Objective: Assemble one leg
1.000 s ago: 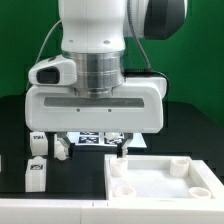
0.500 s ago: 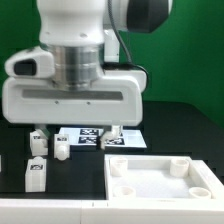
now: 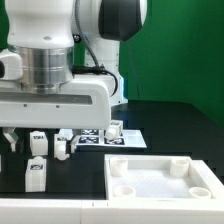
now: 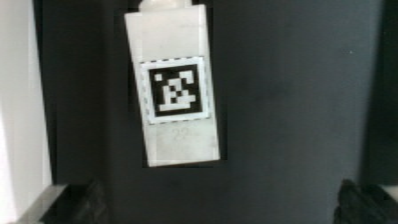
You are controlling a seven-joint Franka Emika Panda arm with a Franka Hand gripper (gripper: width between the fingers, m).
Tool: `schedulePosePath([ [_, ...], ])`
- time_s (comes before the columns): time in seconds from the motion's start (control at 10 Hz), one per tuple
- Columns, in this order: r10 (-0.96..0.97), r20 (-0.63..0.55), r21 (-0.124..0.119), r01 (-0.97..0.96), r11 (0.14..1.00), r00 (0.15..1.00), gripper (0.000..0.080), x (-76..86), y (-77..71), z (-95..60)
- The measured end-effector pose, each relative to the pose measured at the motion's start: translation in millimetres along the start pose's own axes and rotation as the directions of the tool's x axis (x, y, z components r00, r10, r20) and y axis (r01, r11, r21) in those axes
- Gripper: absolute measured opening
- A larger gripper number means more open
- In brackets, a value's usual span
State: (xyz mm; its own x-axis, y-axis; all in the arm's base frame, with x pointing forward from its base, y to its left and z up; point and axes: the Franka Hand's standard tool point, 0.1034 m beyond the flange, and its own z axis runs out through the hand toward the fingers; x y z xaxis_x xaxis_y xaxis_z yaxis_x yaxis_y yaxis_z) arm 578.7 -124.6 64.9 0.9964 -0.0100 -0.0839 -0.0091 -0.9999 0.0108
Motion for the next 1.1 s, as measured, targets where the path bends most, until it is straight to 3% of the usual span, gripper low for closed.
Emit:
schedulePosePath([
  [0.4,-0.085,0.025,-0.013,0.085,0.996,0.996,0.0649,-7.1,5.8,15.3],
  [0.7,-0.142,0.05,0.006,0.142,0.99,0.989,0.0649,-15.4,7.1,29.9],
  [1.0,-0.151,0.226,0.056,0.142,0.988,0.962,0.0649,-21.7,-0.9,30.5],
  [1.1,-0.174,0.281,0.05,0.166,0.985,0.944,0.0649,-17.1,7.4,28.4],
])
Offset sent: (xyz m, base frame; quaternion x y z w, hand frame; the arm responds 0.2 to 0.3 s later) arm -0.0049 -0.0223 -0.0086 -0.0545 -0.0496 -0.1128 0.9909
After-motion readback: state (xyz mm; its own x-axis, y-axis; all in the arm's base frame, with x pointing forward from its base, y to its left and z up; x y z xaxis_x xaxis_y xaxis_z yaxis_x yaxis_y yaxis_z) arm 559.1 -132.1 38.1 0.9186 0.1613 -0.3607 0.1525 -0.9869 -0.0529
